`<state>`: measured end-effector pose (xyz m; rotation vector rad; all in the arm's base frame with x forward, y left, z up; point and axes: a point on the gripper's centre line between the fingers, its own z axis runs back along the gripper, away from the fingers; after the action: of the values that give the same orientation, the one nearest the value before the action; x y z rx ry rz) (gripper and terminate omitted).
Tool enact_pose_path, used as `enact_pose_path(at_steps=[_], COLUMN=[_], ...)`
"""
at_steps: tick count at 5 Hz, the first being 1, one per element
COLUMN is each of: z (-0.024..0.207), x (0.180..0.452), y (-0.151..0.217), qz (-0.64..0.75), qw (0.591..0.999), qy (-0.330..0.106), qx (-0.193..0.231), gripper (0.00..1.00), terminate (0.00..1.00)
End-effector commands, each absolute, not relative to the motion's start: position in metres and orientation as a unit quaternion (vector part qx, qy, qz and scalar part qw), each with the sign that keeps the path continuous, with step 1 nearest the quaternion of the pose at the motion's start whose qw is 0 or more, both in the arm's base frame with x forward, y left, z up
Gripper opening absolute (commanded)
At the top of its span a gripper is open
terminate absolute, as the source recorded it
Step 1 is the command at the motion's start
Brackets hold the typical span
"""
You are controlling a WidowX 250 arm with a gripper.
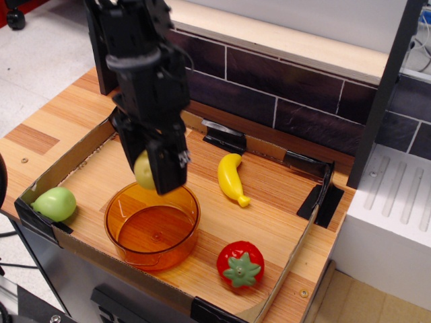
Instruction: Put potato in pot
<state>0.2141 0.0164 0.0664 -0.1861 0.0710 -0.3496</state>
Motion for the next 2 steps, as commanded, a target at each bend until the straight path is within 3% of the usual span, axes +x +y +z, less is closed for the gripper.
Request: enact_pose_path(at_steps=[1,2], z=[0.0583,0.0671], x=[0.2141,0.2153], y=[0.0079,0.0108], qz=[-0.198,-0.199], qw=[0.977,0.975], qy=[0.025,0.028], qx=[-0.078,-0.094], gripper=[1.00,1.00], terminate=[0.00,0.00])
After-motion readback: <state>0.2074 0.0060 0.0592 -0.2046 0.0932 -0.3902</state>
